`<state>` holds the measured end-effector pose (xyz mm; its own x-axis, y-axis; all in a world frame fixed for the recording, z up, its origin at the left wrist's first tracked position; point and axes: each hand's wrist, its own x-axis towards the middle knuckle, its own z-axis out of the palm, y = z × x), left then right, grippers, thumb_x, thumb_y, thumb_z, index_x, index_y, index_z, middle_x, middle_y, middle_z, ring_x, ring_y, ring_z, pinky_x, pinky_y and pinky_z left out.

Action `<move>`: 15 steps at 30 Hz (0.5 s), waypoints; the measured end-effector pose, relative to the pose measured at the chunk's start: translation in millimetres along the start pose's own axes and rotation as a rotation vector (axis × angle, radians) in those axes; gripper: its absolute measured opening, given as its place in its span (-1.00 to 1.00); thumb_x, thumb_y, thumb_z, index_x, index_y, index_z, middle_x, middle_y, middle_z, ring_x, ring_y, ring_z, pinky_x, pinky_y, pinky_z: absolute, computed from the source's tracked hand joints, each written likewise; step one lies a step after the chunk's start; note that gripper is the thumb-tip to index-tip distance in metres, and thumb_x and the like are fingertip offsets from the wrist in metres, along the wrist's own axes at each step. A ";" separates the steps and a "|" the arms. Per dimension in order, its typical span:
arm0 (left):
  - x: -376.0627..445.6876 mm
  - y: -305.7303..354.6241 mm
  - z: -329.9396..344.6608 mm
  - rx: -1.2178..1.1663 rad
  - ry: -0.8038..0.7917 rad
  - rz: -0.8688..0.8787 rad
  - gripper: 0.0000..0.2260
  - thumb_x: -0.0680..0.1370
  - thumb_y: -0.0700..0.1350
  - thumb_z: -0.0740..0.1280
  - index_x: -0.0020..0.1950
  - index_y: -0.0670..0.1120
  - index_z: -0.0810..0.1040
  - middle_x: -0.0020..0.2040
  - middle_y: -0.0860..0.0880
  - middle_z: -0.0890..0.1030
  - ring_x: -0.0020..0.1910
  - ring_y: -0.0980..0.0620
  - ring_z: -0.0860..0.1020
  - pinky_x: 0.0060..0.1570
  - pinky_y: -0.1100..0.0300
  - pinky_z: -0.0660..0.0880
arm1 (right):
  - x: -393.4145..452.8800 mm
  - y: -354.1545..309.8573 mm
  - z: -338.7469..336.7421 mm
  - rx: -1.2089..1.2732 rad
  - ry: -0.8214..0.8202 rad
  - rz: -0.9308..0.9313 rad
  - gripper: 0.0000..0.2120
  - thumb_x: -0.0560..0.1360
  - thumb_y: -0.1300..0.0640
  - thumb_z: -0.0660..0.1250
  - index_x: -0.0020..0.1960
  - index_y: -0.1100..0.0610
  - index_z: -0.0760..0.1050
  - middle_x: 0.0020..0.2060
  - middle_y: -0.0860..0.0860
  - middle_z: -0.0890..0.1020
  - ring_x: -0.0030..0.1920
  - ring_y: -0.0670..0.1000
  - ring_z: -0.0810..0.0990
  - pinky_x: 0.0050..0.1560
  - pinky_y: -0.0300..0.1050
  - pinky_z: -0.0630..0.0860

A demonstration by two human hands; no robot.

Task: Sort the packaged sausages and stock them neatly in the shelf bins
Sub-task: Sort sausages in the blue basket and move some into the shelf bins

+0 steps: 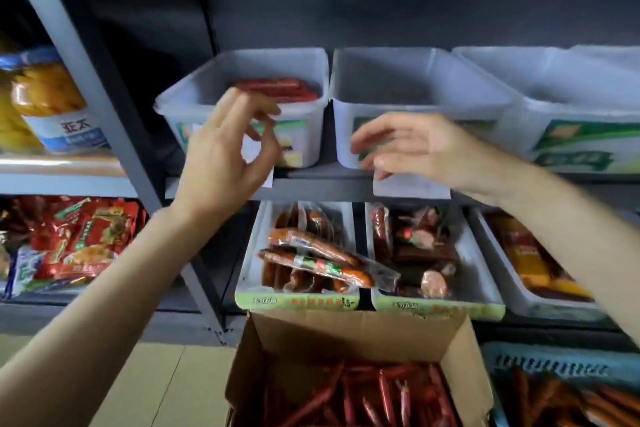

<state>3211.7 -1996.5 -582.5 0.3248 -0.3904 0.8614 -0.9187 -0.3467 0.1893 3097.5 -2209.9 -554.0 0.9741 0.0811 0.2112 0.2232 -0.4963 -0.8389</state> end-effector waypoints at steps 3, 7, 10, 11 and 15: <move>60.1 -28.4 -19.2 0.047 0.026 -0.034 -0.74 0.46 -0.15 0.18 0.06 -0.26 0.49 -0.04 -0.10 0.49 -0.14 0.05 0.50 -0.07 0.25 0.45 | 46.8 -28.0 -17.7 -0.037 0.048 -0.093 -0.77 0.49 0.39 0.29 0.07 0.14 0.53 0.02 0.07 0.63 -0.04 -0.08 0.62 0.01 -0.16 0.58; 110.2 -95.1 -4.8 0.162 -0.496 -0.162 -0.25 0.28 0.27 0.11 0.34 -0.14 0.40 0.23 -0.11 0.50 0.20 -0.08 0.49 0.20 0.16 0.36 | 114.1 -31.5 -21.0 -0.153 0.059 -0.062 -0.80 0.46 0.31 0.37 0.03 0.08 0.54 -0.02 0.02 0.63 -0.04 -0.05 0.61 0.02 -0.23 0.54; 118.5 -134.8 18.9 0.200 -1.067 -0.336 -0.23 0.37 0.29 0.30 0.50 0.04 0.17 0.48 0.02 0.26 0.43 0.02 0.26 0.42 0.18 0.16 | 165.0 -33.1 -18.1 -0.453 0.002 -0.072 -0.72 0.48 0.19 0.38 0.18 0.11 0.50 0.04 -0.05 0.53 0.01 -0.06 0.53 -0.16 -0.42 0.38; 117.2 -143.2 26.0 0.175 -1.180 -0.391 -0.26 0.43 0.26 0.32 0.51 0.07 0.12 0.50 0.04 0.20 0.46 0.03 0.20 0.44 0.17 0.12 | 180.7 -31.7 -16.9 -0.638 -0.044 -0.068 -0.65 0.49 0.13 0.37 0.26 0.10 0.45 0.07 -0.06 0.48 0.06 -0.06 0.48 -0.16 -0.39 0.32; 111.6 -158.1 44.1 0.183 -1.243 -0.368 -0.37 0.51 0.13 0.31 0.50 0.08 0.12 0.48 0.05 0.22 0.42 0.02 0.26 0.39 0.22 0.18 | 238.0 -14.6 -7.3 -1.011 -0.344 0.113 -0.36 0.47 0.05 0.39 0.46 0.06 0.20 0.32 0.06 0.34 0.23 0.10 0.44 0.22 -0.07 0.42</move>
<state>3403.1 -2022.9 -537.1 0.6280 -0.7358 -0.2534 -0.7205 -0.6728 0.1681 3325.8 -2189.7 -487.9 0.9805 0.1503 -0.1270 0.1506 -0.9886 -0.0068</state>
